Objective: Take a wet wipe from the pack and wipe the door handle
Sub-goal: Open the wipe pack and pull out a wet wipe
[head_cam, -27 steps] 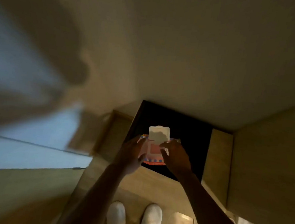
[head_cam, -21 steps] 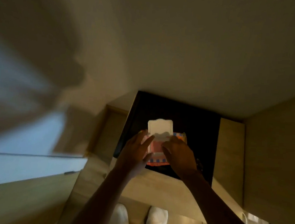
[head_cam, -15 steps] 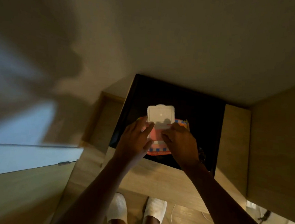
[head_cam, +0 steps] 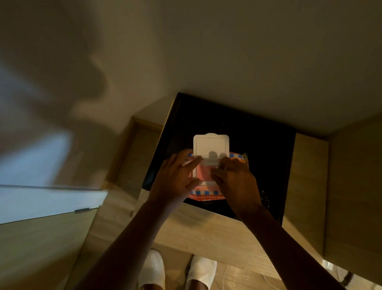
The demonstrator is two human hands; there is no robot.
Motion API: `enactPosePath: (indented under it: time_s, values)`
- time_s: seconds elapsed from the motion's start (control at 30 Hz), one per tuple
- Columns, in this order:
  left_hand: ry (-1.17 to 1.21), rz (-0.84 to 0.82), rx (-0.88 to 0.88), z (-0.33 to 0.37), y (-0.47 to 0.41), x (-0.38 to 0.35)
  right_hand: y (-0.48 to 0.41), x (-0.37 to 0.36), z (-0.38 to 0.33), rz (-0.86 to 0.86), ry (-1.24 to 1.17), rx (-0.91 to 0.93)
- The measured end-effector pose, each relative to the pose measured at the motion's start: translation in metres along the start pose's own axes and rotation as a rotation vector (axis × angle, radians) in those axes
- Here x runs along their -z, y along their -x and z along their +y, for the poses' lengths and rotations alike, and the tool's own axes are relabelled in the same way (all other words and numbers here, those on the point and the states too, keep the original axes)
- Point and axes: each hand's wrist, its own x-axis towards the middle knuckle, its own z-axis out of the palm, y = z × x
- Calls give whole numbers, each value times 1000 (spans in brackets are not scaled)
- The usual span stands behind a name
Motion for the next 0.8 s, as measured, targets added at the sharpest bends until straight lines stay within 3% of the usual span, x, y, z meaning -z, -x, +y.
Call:
enactPosePath:
  time_s: [0.8]
  values:
    - [19, 54, 13, -1, 4, -2, -10, -6, 1, -38, 56, 92]
